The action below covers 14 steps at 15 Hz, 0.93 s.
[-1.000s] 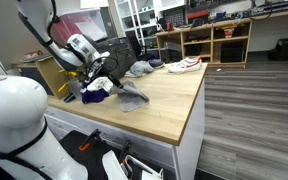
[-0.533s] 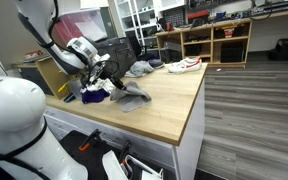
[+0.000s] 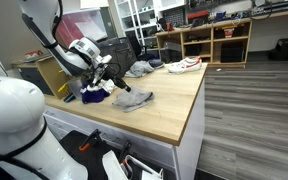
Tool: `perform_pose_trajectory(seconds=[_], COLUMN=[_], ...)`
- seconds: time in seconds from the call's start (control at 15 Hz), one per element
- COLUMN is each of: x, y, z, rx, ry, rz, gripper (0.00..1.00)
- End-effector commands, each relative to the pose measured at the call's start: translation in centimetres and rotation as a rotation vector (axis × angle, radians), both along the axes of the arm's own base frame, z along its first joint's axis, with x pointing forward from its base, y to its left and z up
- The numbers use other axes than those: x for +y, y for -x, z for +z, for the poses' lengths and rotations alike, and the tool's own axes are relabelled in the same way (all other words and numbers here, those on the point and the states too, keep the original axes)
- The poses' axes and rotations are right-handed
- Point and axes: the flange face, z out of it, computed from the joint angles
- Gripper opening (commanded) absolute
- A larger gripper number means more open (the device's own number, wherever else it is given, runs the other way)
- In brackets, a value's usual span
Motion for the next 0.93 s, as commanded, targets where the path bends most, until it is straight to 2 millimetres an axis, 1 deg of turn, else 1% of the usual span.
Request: perform_pose_trajectory(seconds=[0.0, 0.13, 0.33, 0.4, 0.67, 0.73, 0.8, 0.87], x=[-0.7, -1.4, -3.4, -4.3, -6.1, -6.5, -6.5, -6.8], y=[0.2, -0.4, -2.3, -3.2, -6.6, -7.2, -7.4, -7.9], z=[0.8, 1.3, 1.8, 1.6, 0.8, 0.6, -0.5, -0.8], rx=[-0.037, -0.048, -0.046, -0.019, 0.089, 0.125, 0.176, 0.224], ry=[-0.03, -0.048, -0.076, -0.091, -0.196, -0.216, -0.247, -0.262], rz=[-0.014, -0.032, -0.07, -0.062, 0.012, 0.019, 0.035, 0.041], gripper=[0.55, 0.7, 0.94, 0.99, 1.0, 1.0, 1.0, 1.0])
